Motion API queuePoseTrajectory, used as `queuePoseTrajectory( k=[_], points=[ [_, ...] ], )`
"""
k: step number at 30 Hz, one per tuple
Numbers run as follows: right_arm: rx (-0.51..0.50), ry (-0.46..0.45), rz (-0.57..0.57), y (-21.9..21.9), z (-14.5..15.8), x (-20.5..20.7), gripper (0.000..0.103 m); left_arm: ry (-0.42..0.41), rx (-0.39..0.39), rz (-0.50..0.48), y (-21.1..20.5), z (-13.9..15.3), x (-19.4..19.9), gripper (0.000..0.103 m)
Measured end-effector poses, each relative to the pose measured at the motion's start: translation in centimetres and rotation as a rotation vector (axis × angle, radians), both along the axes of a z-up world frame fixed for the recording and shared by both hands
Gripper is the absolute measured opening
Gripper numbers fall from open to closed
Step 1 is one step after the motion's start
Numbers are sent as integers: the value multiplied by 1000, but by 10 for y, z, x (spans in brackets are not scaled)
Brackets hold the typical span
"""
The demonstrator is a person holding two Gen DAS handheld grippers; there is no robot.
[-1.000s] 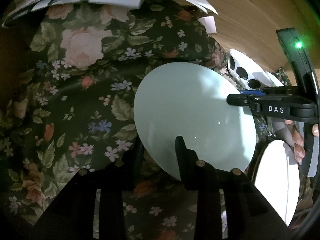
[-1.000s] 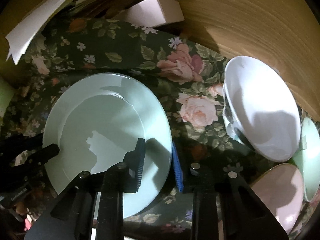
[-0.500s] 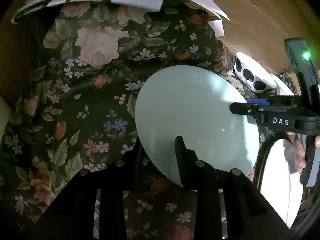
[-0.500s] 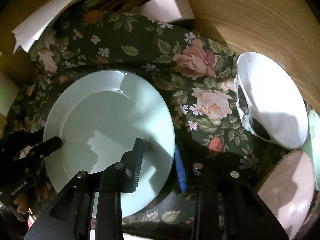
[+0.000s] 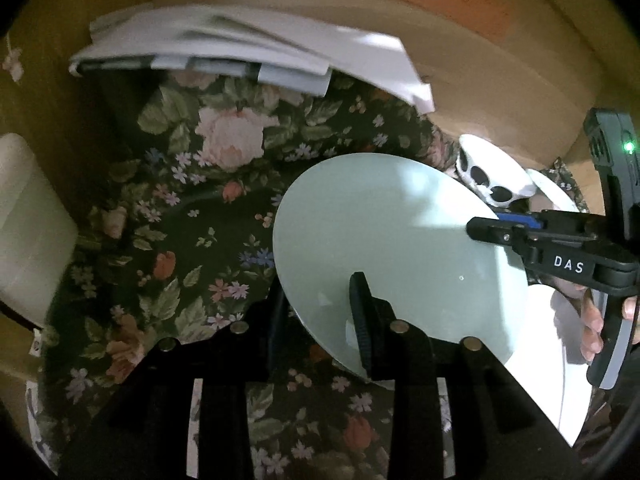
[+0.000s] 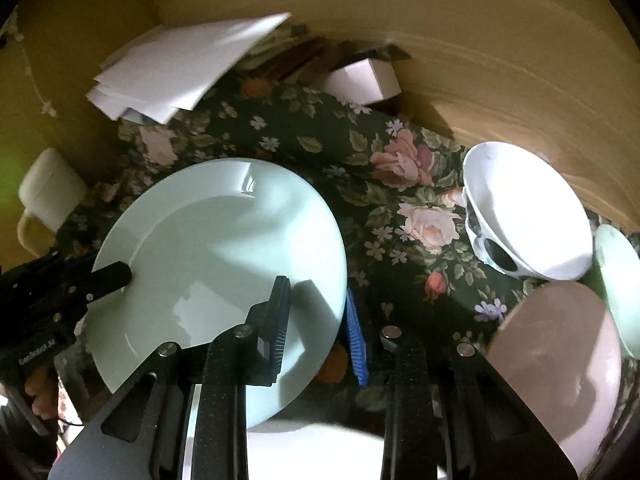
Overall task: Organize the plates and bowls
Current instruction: 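Lift the mint plate off the tablecloth with both tools, then carry the mint plate with both tools over the white plate stack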
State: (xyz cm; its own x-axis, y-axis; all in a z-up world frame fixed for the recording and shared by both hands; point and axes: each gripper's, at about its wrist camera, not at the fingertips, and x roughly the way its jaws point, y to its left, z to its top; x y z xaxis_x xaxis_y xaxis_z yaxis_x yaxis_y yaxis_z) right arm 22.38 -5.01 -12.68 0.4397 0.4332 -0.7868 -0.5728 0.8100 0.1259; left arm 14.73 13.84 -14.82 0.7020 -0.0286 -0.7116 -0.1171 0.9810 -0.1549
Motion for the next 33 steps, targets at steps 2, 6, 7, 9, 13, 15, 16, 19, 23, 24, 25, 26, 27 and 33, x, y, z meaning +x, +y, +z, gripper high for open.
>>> queuePoseTrajectory(
  k=[2, 6, 7, 9, 13, 15, 16, 19, 23, 24, 25, 26, 27, 33],
  points=[
    [12, -15, -1, -2, 3, -5, 24, -11, 2, -3, -2, 4, -7, 31],
    [42, -47, 3, -19, 14, -16, 24, -35, 10, -5, -11, 12, -20, 31],
    [47, -53, 1, -21, 15, -20, 24, -40, 11, -7, -13, 14, -24, 31],
    [58, -71, -4, -25, 20, -28, 24, -48, 12, -11, -18, 18, -30, 31],
    [83, -100, -18, -40, 28, -43, 24, -65, 9, -26, -27, 25, -43, 31],
    [97, -110, -26, -48, 31, -50, 24, -76, 14, -36, -33, 29, -47, 31],
    [101, -116, -29, -52, 33, -54, 24, -81, 18, -42, -36, 31, -49, 31],
    [107, -134, -44, -62, 37, -65, 24, -91, 21, -59, -45, 35, -54, 31],
    [119, -143, -68, -73, 38, -76, 24, -112, 22, -84, -58, 41, -62, 31],
    [124, -143, -75, -76, 38, -78, 24, -117, 21, -89, -60, 41, -64, 31],
    [129, -144, -83, -79, 37, -81, 24, -121, 19, -95, -63, 42, -66, 31],
    [135, -146, -89, -82, 38, -84, 24, -124, 19, -100, -65, 43, -67, 31],
    [142, -147, -97, -85, 37, -87, 24, -126, 20, -106, -67, 43, -68, 31],
    [156, -152, -127, -98, 36, -102, 24, -129, 30, -139, -83, 42, -78, 31]
  ],
)
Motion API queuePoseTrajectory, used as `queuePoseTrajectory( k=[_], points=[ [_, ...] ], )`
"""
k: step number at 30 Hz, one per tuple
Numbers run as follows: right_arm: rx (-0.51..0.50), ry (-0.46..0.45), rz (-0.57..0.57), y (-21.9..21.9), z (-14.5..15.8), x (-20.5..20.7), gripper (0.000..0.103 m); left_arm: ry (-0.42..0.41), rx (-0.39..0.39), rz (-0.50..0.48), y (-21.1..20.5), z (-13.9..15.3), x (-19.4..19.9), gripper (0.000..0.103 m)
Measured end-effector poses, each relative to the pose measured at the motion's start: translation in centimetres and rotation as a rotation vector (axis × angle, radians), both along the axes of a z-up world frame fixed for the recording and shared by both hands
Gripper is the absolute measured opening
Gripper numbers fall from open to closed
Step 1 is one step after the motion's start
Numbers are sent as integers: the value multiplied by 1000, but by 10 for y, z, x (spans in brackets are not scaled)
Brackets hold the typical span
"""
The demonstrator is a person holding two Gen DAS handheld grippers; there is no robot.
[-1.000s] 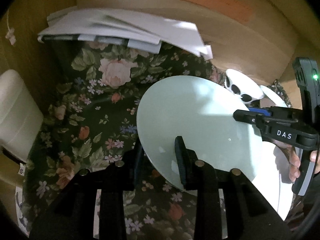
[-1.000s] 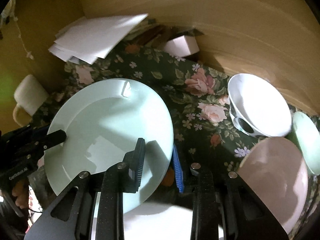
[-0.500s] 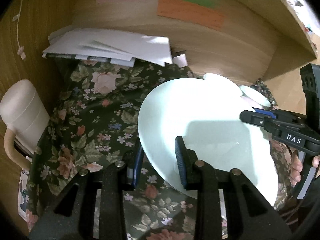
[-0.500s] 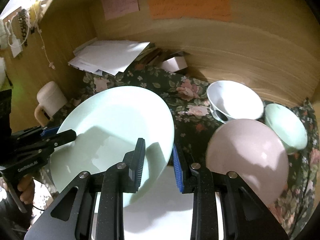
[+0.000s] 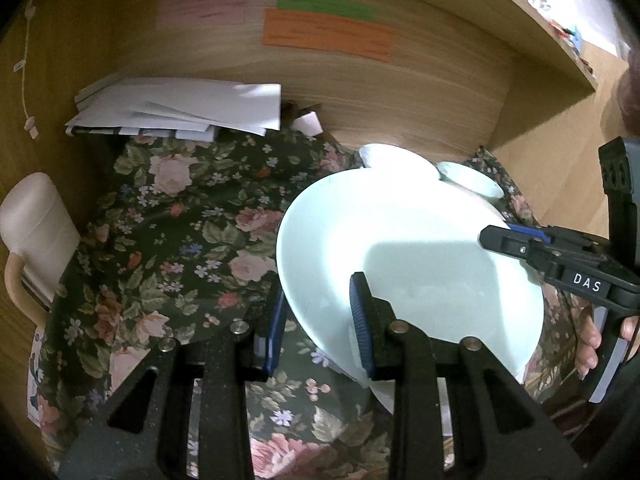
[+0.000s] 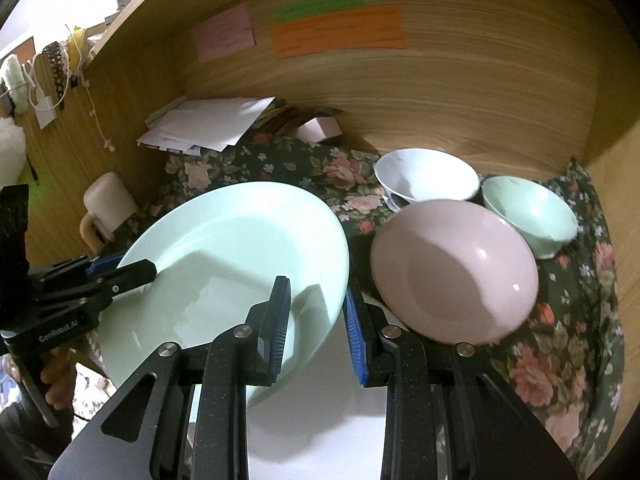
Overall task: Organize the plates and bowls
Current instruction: 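Carry the mint plate with both tools over the white plate stack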
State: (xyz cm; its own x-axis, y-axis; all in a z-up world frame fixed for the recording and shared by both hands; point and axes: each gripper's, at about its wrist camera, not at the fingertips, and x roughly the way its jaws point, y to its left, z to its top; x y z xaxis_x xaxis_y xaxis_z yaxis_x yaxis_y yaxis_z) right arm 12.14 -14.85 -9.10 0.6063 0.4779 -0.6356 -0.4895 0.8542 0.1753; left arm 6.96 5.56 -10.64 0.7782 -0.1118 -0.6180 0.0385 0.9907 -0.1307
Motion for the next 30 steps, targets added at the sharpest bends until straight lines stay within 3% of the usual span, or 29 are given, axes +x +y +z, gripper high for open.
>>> queuePoseTrajectory(
  k=[12, 30],
  points=[
    [23, 11, -48, -18, -16, -21, 24, 30, -7, -47, -18, -17, -12, 31],
    [44, 91, -104, -40, -53, -32, 24, 130, -3, -97, -38, -54, 0, 31]
  ],
)
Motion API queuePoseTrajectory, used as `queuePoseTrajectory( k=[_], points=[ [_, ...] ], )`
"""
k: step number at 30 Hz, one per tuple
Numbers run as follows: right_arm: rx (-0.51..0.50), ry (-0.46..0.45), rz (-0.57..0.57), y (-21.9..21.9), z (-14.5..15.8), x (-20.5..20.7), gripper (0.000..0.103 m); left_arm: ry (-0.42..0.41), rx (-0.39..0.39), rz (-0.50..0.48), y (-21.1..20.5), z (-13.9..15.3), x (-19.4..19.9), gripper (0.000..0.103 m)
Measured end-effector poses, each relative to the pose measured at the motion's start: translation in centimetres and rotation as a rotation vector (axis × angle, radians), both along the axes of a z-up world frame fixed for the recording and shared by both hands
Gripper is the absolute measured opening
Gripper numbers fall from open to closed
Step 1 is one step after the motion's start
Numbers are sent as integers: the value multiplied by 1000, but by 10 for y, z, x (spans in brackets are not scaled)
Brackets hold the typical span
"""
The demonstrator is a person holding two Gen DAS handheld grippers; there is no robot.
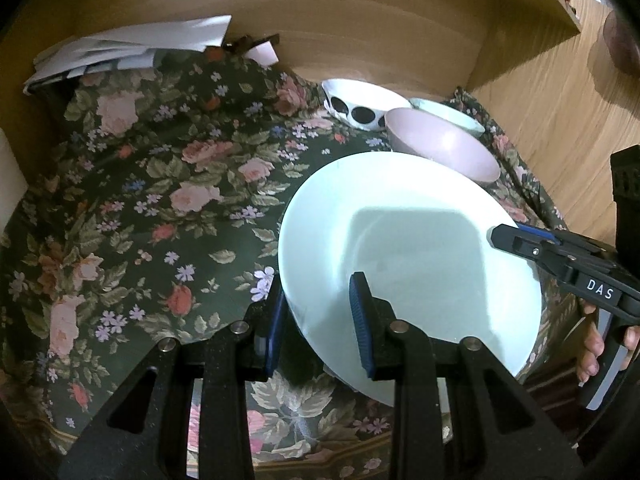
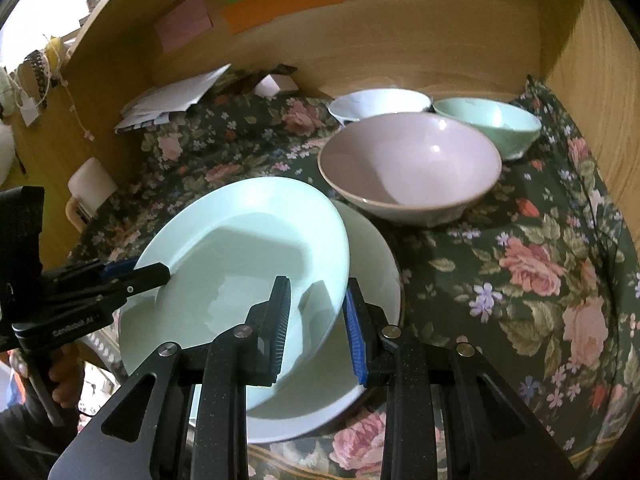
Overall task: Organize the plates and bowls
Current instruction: 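Carry the mint plate with both tools over the white plate stack, then lower the mint plate onto the white plate and open both tools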
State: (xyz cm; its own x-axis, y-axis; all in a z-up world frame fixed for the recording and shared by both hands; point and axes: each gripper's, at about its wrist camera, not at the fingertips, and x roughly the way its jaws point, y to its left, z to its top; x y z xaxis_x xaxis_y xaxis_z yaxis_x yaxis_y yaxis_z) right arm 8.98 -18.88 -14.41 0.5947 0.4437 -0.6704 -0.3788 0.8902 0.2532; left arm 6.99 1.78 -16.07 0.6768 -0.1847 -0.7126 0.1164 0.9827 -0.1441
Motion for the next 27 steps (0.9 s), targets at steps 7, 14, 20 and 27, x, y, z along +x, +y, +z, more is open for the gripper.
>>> queuePoseTrajectory(
  k=[7, 14, 20, 27],
  points=[
    [12, 22, -13, -8, -8, -1, 25, 24, 15, -9, -6, -6, 9, 31],
    [15, 35, -13, -10, -13, 0, 25, 38, 28, -3, -8, -12, 18, 31],
    [18, 38, -15, -12, -13, 0, 27, 46, 31, -9, -10, -15, 23, 31],
    [9, 32, -17, -11, -13, -4, 27, 40, 62, -18, -13, -16, 24, 31]
  ],
)
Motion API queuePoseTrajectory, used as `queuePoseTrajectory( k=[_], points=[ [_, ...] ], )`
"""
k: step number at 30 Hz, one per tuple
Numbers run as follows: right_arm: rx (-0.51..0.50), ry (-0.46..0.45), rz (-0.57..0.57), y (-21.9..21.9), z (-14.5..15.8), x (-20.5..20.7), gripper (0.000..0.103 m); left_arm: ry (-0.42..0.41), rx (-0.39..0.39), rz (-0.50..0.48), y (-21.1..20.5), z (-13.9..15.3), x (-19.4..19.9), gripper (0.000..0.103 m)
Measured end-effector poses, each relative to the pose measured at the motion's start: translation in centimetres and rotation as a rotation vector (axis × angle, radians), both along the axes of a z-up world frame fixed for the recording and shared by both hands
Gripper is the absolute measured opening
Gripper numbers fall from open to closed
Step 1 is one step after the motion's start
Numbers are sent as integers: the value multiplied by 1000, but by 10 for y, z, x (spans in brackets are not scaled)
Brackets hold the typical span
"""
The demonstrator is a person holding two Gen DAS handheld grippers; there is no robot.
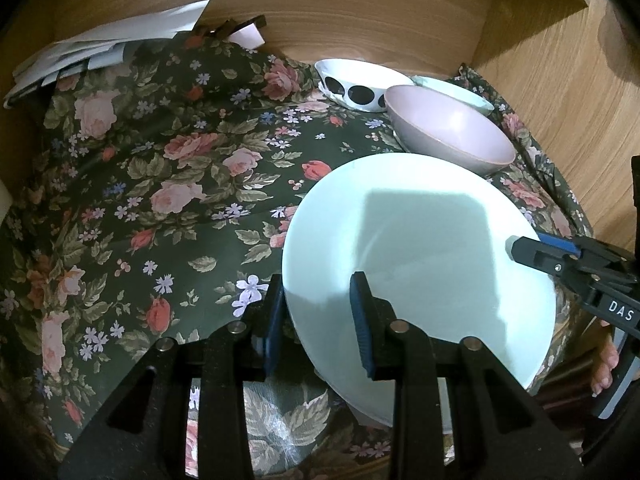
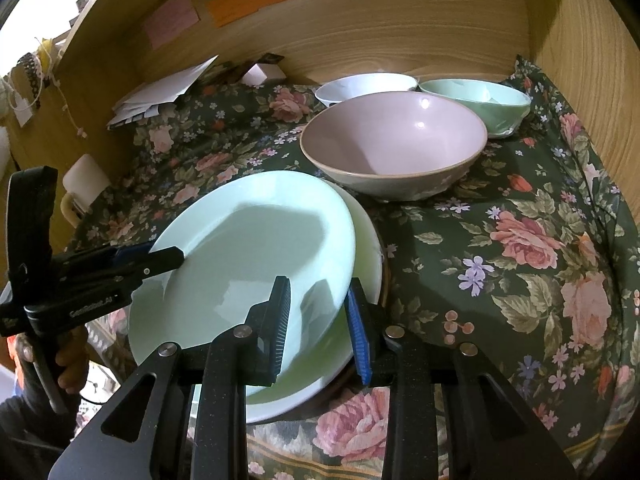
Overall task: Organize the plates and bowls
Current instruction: 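Lower the mint plate onto the white plate and open both tools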
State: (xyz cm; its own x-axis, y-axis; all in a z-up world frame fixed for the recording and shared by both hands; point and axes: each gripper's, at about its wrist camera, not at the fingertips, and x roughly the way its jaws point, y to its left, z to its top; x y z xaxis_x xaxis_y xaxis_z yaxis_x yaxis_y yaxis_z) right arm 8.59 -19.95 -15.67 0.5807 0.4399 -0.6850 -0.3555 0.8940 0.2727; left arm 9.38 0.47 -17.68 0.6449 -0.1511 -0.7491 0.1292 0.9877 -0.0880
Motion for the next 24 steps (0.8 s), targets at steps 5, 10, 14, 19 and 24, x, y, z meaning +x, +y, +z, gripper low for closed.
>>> queuePoseTrajectory(
  k=[5, 10, 14, 19, 24],
  points=[
    [-7, -3, -4, 0, 2, -5, 27, -7, 6, -3, -1, 0, -1, 35],
    [-29, -32, -20, -2, 6, -9, 27, -21, 19, -3, -1, 1, -5, 46],
    [-32, -77, -36, -8, 15, -11, 33, -47, 28, 10, 0, 7, -9, 54],
    [-22, -140, -56, -12, 29, -11, 42, -101, 35, 15, 0, 25, -15, 65],
    [2, -193, -70, -19, 42, -7, 52, -172, 49, 18, -3, 51, -10, 78]
  ],
)
